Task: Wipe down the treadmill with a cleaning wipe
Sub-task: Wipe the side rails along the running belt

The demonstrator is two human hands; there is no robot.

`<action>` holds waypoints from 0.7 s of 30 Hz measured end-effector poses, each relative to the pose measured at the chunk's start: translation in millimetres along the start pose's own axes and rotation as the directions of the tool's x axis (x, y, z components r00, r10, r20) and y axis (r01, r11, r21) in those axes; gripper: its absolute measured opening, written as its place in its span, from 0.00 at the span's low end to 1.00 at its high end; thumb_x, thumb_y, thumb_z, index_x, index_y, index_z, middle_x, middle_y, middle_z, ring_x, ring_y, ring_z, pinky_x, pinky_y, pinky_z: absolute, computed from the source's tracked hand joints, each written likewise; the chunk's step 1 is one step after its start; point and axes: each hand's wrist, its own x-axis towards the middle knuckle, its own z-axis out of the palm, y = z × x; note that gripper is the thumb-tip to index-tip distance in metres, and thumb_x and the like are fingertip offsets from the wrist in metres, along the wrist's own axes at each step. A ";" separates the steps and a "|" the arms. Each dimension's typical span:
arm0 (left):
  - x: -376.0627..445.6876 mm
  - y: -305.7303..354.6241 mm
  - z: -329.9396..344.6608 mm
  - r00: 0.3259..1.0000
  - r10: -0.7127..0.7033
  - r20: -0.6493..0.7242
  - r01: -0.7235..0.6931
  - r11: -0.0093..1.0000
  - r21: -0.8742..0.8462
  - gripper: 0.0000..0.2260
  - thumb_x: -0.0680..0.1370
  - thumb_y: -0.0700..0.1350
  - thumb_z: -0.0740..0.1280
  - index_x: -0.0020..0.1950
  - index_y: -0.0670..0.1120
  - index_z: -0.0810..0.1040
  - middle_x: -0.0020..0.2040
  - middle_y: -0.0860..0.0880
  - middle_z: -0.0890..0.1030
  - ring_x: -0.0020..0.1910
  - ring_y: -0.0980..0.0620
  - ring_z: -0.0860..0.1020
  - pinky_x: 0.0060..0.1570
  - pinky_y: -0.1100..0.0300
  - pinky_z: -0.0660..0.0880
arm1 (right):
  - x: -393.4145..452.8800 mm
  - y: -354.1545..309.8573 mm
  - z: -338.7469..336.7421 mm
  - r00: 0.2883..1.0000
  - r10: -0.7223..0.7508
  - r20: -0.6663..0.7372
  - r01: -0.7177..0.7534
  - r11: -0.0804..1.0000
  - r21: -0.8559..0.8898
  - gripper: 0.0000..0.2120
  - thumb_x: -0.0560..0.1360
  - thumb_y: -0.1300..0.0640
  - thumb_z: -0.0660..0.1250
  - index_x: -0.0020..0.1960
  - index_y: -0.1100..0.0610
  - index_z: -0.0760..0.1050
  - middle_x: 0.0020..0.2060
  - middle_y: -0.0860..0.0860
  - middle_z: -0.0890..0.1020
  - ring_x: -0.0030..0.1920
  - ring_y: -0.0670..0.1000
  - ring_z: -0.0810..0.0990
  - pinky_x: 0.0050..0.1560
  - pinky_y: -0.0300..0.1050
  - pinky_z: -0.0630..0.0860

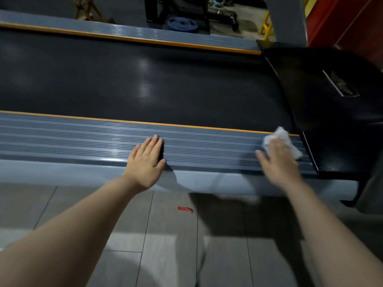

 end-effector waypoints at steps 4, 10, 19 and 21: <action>2.9 -0.3 -0.5 1.000 -0.013 0.002 0.013 1.000 -0.020 0.36 0.73 0.59 0.42 0.81 0.52 0.43 0.81 0.55 0.42 0.79 0.56 0.40 0.73 0.60 0.38 | 8.8 34.3 -7.2 0.975 0.220 0.039 -0.220 0.975 0.003 0.43 0.75 0.31 0.44 0.76 0.63 0.55 0.77 0.61 0.57 0.77 0.59 0.54 0.75 0.58 0.54; 0.5 0.2 -5.5 0.998 -0.054 -0.040 0.038 0.942 -0.334 0.35 0.73 0.54 0.46 0.81 0.52 0.47 0.81 0.55 0.50 0.79 0.58 0.47 0.74 0.60 0.42 | 6.5 -163.9 33.3 0.963 -0.269 -0.026 0.269 0.962 0.044 0.35 0.79 0.38 0.53 0.76 0.62 0.59 0.75 0.58 0.62 0.76 0.58 0.58 0.75 0.54 0.56; 0.4 0.8 -7.3 0.999 -0.033 0.004 0.033 0.972 -0.233 0.34 0.74 0.57 0.42 0.81 0.52 0.49 0.81 0.54 0.46 0.79 0.56 0.43 0.73 0.62 0.41 | -3.6 -97.7 23.3 0.945 -0.327 -0.013 0.327 0.942 0.071 0.36 0.78 0.34 0.50 0.77 0.56 0.59 0.77 0.52 0.61 0.77 0.54 0.57 0.74 0.53 0.57; 2.9 -0.1 -2.5 1.000 -0.021 0.003 0.021 0.991 -0.132 0.35 0.74 0.61 0.42 0.81 0.53 0.47 0.81 0.54 0.43 0.79 0.56 0.41 0.74 0.58 0.40 | -13.2 -26.2 16.7 0.990 -0.095 -0.106 0.097 0.995 0.021 0.37 0.77 0.32 0.46 0.75 0.57 0.61 0.75 0.55 0.63 0.76 0.57 0.60 0.72 0.57 0.62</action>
